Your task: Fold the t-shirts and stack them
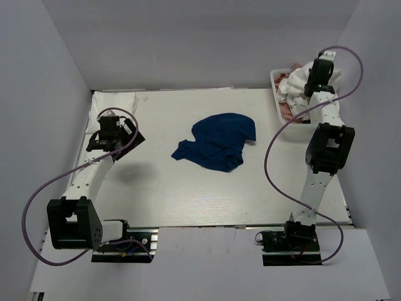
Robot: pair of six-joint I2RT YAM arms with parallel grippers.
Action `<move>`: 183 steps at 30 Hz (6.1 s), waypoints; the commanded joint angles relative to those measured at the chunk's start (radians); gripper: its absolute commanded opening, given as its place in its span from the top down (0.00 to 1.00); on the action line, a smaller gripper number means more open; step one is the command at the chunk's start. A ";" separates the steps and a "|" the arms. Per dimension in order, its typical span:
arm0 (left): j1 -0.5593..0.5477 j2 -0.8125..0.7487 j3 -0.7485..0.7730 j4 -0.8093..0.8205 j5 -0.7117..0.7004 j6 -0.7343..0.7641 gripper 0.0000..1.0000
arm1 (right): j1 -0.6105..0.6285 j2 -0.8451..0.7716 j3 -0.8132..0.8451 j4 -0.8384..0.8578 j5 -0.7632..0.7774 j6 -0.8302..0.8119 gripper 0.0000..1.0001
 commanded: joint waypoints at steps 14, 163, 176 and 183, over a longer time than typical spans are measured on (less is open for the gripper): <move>-0.162 0.243 0.094 0.116 0.222 0.121 0.00 | 0.084 -0.373 -0.196 -0.198 -0.362 0.026 0.10; -0.284 0.958 0.737 -0.084 -0.206 0.054 0.00 | 0.468 -0.118 -0.685 -0.138 -0.373 0.427 0.10; -0.284 1.380 1.481 -0.075 -0.045 0.199 0.00 | 0.830 -0.634 -1.212 -0.074 -0.357 0.676 0.10; -0.305 0.955 1.215 -0.194 -0.231 0.218 0.00 | 0.818 -0.804 -1.102 -0.212 -0.177 0.636 0.10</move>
